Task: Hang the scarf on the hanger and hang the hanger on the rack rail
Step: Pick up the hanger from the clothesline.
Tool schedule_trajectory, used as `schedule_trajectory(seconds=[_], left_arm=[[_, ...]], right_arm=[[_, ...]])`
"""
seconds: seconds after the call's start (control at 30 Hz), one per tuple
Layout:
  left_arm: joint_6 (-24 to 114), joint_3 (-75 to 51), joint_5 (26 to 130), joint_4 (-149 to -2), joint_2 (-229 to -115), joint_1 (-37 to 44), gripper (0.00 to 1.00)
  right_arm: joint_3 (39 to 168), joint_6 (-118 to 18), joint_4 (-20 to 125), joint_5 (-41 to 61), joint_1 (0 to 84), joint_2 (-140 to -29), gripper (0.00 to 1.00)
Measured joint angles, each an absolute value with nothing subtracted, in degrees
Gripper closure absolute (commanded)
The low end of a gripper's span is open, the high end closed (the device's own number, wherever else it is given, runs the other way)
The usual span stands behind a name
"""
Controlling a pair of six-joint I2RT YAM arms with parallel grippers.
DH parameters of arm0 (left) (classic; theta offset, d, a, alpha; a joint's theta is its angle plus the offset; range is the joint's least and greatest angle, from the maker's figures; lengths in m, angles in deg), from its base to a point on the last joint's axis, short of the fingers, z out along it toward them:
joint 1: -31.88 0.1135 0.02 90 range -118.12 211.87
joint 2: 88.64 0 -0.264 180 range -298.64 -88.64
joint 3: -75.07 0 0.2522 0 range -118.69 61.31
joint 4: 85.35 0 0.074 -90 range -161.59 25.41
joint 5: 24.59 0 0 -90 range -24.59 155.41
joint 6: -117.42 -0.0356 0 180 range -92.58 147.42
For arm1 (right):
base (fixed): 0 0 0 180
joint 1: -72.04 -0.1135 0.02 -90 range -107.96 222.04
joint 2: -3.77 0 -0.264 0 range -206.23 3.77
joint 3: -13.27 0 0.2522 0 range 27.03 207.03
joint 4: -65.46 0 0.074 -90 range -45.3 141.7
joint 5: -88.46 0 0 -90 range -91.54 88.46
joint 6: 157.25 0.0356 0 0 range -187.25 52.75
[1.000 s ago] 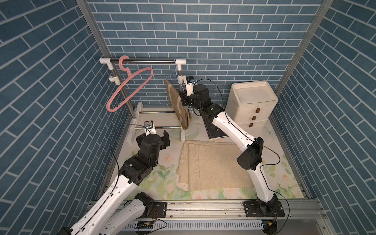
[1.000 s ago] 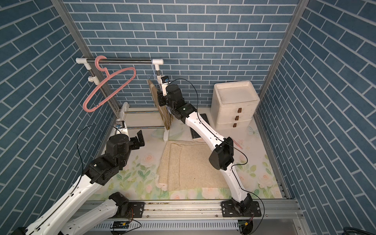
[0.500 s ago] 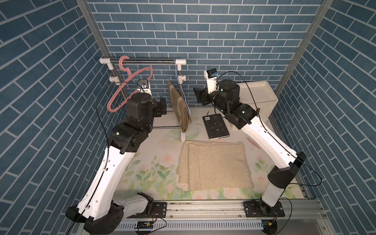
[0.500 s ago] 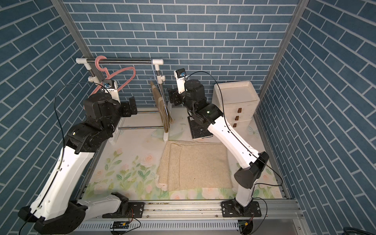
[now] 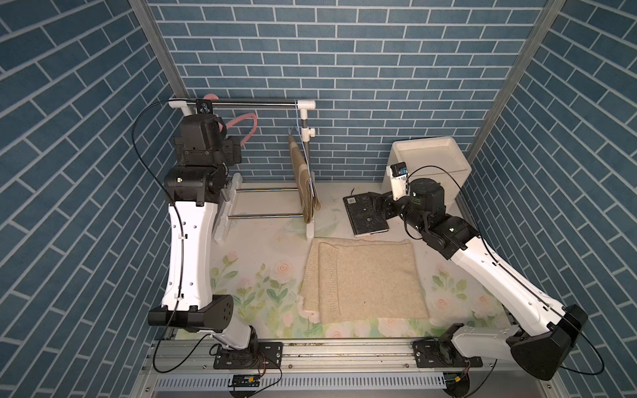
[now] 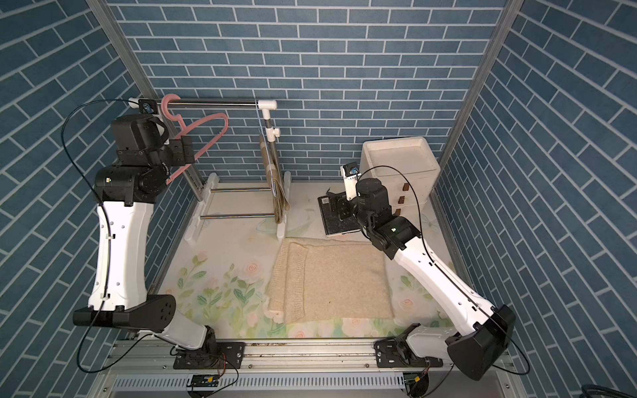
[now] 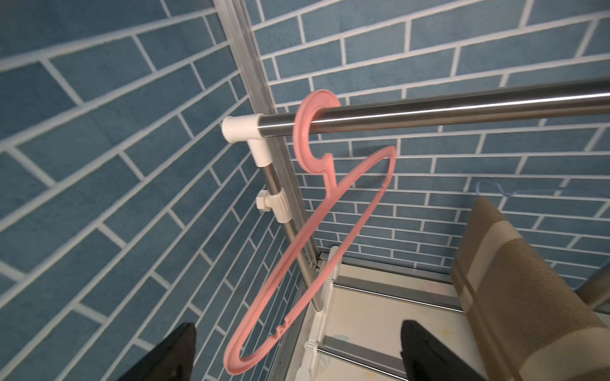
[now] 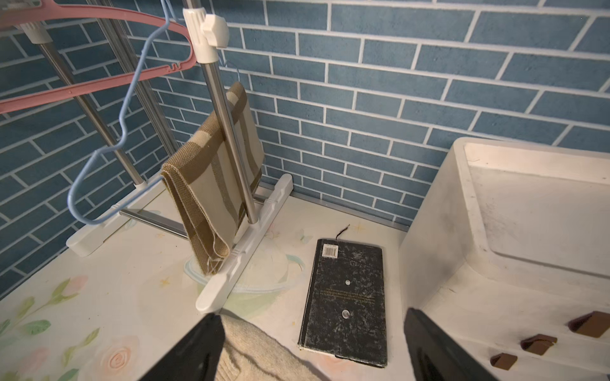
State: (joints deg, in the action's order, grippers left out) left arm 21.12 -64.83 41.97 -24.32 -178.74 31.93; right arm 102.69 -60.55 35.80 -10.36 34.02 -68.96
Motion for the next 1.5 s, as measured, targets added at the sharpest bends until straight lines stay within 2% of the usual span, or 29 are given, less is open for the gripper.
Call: schedule_trajectory(seconds=[0.23, 0.5, 0.83, 0.97, 1.2, 1.5], left_arm=[[19.6, -64.0, 44.5, -28.7, -181.6, 41.3, 0.0], [20.2, -60.2, 58.6, -29.4, -185.4, 49.0, 0.02], [21.6, -60.3, 69.4, -29.5, -191.9, 50.8, 0.21], [21.7, -60.3, 72.2, -29.3, -192.9, 50.8, 0.4], [22.8, -56.4, 78.5, -30.4, -189.9, 50.8, 0.61], [24.2, -51.6, 84.1, -32.5, -186.4, 50.8, 0.64]], right_arm=[[101.0, -59.5, 35.8, -9.8, 34.3, -67.0, 0.09], [100.9, -58.1, 35.8, -9.0, 34.3, -67.2, 0.08], [100.9, -58.0, 35.8, -8.2, 34.4, -68.0, 0.08], [100.9, -58.0, 35.9, -7.9, 34.5, -68.7, 0.08], [100.9, -58.0, 35.9, -7.1, 34.5, -70.2, 0.08], [100.9, -58.0, 36.4, -6.4, 34.5, -70.4, 0.08]])
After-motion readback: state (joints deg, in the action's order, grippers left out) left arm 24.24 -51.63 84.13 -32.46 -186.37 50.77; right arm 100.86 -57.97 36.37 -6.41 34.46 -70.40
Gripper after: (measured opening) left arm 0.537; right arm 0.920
